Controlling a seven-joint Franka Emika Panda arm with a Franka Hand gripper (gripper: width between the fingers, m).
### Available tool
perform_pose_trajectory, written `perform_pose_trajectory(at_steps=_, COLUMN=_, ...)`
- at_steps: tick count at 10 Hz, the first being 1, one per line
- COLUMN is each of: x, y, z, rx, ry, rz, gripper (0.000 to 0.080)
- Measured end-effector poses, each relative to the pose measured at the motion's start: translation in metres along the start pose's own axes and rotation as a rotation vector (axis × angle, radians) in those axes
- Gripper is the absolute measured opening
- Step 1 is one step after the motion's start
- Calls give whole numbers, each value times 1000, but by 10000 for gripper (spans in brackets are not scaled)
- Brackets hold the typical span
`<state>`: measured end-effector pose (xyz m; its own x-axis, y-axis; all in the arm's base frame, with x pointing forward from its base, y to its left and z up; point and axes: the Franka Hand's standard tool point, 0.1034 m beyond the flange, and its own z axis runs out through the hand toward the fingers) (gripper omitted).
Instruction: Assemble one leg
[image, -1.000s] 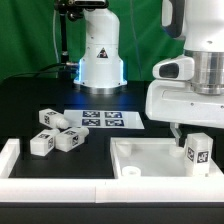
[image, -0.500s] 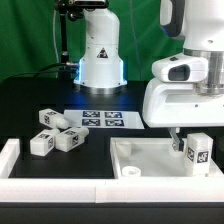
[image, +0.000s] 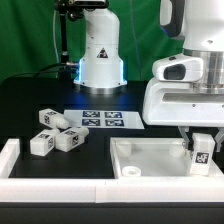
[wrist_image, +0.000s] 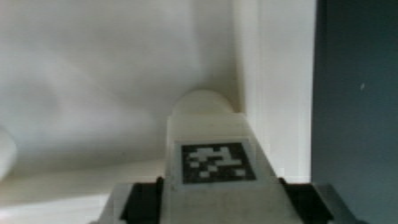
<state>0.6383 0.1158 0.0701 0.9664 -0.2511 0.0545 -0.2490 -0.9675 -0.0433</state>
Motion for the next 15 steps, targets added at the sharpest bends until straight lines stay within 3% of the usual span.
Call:
perform_pose_trajectory(at_steps=3, x=-2, y=0, z=0, rx=-21, ry=1, rz=442, gripper=285)
perform_pose_trajectory(at_steps=4, x=-1, y=0, z=0, rx=-10, ry=2, rz=647, gripper=285)
perform_pose_trajectory(at_steps=6, x=3, y=3, z=1, rx=51, ry=-5, rz=945, gripper=286)
perform_pose_trajectory(at_steps=8, x=-1, y=-2, z=2, rx=54, ry=-12, rz=1160, gripper=286)
perform_pose_trajectory(at_steps=10, x=-1, y=-2, z=3, rx=49, ry=-6, rz=1038, gripper=314)
perform_pose_trajectory(at_steps=11, x=-3, y=-4, z=3, rx=43, ry=-4, rz=896, gripper=493)
perform_pose_trajectory(at_steps=12, x=-2, y=-4, z=3, rx=45, ry=3, rz=698, gripper=493)
perform_pose_trajectory(at_steps=13, x=-2, y=-6, z=2, rx=44, ry=2, rz=507, gripper=615)
perform_pose_trajectory(at_steps=15, x=0, y=-3, z=-2, rx=54, ry=35, rz=387, gripper=640)
